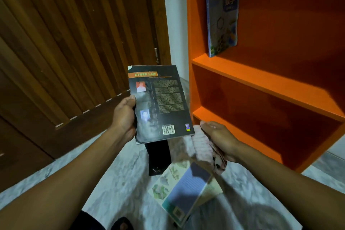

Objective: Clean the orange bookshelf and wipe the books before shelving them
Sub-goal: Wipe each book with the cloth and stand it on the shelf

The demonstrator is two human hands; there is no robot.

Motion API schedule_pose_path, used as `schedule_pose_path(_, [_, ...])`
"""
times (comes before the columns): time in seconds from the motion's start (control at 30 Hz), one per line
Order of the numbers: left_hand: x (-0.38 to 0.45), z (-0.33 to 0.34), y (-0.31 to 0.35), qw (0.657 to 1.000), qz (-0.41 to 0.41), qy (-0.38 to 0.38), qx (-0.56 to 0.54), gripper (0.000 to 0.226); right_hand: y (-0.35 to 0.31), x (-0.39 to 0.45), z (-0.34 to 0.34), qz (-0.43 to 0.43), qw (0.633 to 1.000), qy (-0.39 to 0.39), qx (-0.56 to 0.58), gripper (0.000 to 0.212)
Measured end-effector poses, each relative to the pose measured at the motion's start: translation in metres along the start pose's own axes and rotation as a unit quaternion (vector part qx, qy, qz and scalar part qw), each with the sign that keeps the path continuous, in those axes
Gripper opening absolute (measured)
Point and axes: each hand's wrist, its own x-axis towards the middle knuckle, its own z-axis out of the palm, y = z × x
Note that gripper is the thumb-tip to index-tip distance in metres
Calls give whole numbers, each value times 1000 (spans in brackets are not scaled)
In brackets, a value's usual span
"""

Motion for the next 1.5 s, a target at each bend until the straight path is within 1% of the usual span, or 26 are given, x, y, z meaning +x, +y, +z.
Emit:
schedule_pose_path(0.03, [-2,-1,-3,1000,-7,-12,4,29,-3,-1,0,11,998,-26,52,41])
schedule_pose_path(0.07, [-3,-1,-6,1000,-15,-20,12,28,-6,-4,1,3,997,-49,61,42])
schedule_pose_path(0.13, [-5,0,-12,998,-33,-35,27,26,-12,-11,5,-33,995,-74,50,33])
schedule_pose_path(0.2, [-6,0,-18,997,-40,-42,51,27,-12,-16,10,-53,995,-70,53,23])
schedule_pose_path(0.27, [-6,-1,-24,993,-33,-48,98,31,-8,-16,12,-69,995,-58,49,22])
schedule_pose_path(0.33, [-6,1,-31,979,11,-35,198,29,-8,-17,15,-80,994,-42,63,36])
schedule_pose_path(0.37, [-7,3,-34,960,52,-29,275,31,-9,-17,17,-83,994,-37,64,45])
schedule_pose_path(0.43, [-8,8,-36,905,156,-24,395,51,-12,-18,24,-103,994,-27,29,52])
schedule_pose_path(0.5, [-11,16,-38,890,232,-50,390,59,-13,-21,32,-130,991,-13,-22,45])
schedule_pose_path(0.57, [-24,29,-38,907,222,-116,339,68,-13,-25,39,-153,987,-5,-41,36])
schedule_pose_path(0.63, [-41,43,-39,917,182,-170,311,81,-14,-31,42,-199,973,10,-115,23])
schedule_pose_path(0.7, [-49,50,-43,919,173,-159,316,95,-14,-32,40,-253,940,25,-230,9])
schedule_pose_path(0.77, [-47,52,-45,932,165,-110,302,102,-15,-34,40,-284,906,32,-312,3])
schedule_pose_path(0.83, [-41,49,-52,945,145,-78,283,92,-15,-36,43,-288,885,20,-367,4])
schedule_pose_path(0.93, [-32,45,-57,968,97,-44,226,50,-17,-35,48,-269,877,-34,-396,13])
schedule_pose_path(0.97, [-30,43,-58,974,82,-36,209,43,-21,-35,49,-250,886,-66,-385,15])
schedule_pose_path(1.03, [-28,41,-57,980,57,-35,185,40,-32,-34,45,-196,920,-115,-318,23])
schedule_pose_path(1.1, [-27,38,-55,984,48,-48,162,41,-42,-30,32,-115,966,-84,-218,39])
schedule_pose_path(1.13, [-26,37,-52,986,44,-61,149,40,-47,-27,23,-66,986,-44,-145,39])
schedule_pose_path(1.17, [-26,36,-50,987,44,-75,134,41,-52,-25,12,-10,999,-6,-49,32])
schedule_pose_path(1.2, [-26,35,-46,988,49,-87,120,43,-57,-22,1,43,997,21,67,20])
schedule_pose_path(1.23, [-25,33,-43,988,56,-97,108,44,-61,-21,-11,88,979,34,182,11])
schedule_pose_path(1.3, [-24,30,-36,988,66,-111,90,48,-69,-23,-28,146,918,45,366,14])
schedule_pose_path(1.33, [-24,29,-32,987,73,-119,82,49,-73,-25,-33,156,895,48,415,17])
schedule_pose_path(1.4, [-25,27,-26,984,88,-133,73,51,-80,-28,-37,146,883,60,442,18])
schedule_pose_path(1.5, [-30,27,-20,980,101,-155,74,49,-94,-28,-38,43,874,92,474,24])
